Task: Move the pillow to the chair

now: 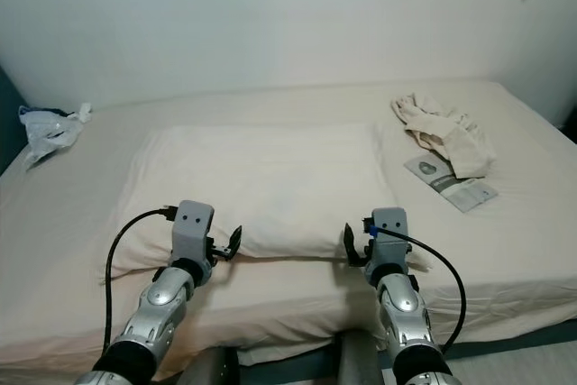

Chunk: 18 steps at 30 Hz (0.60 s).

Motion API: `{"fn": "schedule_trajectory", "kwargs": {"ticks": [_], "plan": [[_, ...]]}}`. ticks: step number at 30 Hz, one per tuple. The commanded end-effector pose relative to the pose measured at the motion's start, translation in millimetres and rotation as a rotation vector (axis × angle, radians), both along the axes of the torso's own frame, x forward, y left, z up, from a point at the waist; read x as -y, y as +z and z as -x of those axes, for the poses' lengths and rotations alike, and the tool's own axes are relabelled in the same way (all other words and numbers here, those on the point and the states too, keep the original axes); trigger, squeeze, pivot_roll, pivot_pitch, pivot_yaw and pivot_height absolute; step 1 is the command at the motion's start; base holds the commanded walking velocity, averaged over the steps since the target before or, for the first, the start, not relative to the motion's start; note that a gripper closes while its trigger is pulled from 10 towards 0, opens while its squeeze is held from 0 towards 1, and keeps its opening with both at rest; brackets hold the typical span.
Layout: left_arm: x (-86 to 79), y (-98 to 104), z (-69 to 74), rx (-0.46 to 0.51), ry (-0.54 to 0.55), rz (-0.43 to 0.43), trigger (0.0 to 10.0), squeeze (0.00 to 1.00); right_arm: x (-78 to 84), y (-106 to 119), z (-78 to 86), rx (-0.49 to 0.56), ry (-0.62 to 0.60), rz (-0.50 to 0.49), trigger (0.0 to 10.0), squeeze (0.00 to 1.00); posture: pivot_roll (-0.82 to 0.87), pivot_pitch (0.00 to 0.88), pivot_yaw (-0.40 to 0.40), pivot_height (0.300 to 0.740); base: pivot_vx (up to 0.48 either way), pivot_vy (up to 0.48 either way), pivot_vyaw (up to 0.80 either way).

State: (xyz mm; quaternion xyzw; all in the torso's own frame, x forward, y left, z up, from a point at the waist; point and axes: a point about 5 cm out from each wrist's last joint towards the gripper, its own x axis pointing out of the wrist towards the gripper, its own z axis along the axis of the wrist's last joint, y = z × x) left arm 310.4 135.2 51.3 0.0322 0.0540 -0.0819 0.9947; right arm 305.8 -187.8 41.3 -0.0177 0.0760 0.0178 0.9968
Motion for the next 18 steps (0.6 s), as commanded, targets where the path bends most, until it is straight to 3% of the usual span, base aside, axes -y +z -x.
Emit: {"fn": "schedule_trajectory", "kwargs": {"ticks": [1, 9, 14, 18], "plan": [[-5.3, -3.9, 2.9, -0.020, -0.004, -0.023, 10.0, 0.00, -4.9, -1.1, 1.5, 0.004, 0.004, -0.011, 10.0, 0.00, -0.03, 0.058, 0.040, 0.610, 0.000, 0.000, 0.00], [-8.7, -5.3, 3.1, -0.030, 0.015, -0.029, 10.0, 0.00, 1.7, 1.0, 1.8, 0.022, -0.031, -0.016, 10.0, 0.00, -0.02, 0.062, 0.047, 0.585, 0.000, 0.000, 0.00], [-20.0, -1.3, 2.2, -0.001, 0.091, 0.002, 10.0, 0.00, 6.6, 10.1, -2.2, 0.065, -0.048, -0.048, 10.0, 0.00, -0.02, 0.064, 0.047, 0.581, 0.000, 0.000, 0.00], [-39.8, 16.7, -6.9, 0.073, 0.199, 0.069, 10.0, 0.00, 19.9, 30.5, -11.8, 0.159, -0.080, -0.062, 10.0, 0.00, -0.01, 0.073, 0.047, 0.581, 0.000, 0.000, 0.00]]}}
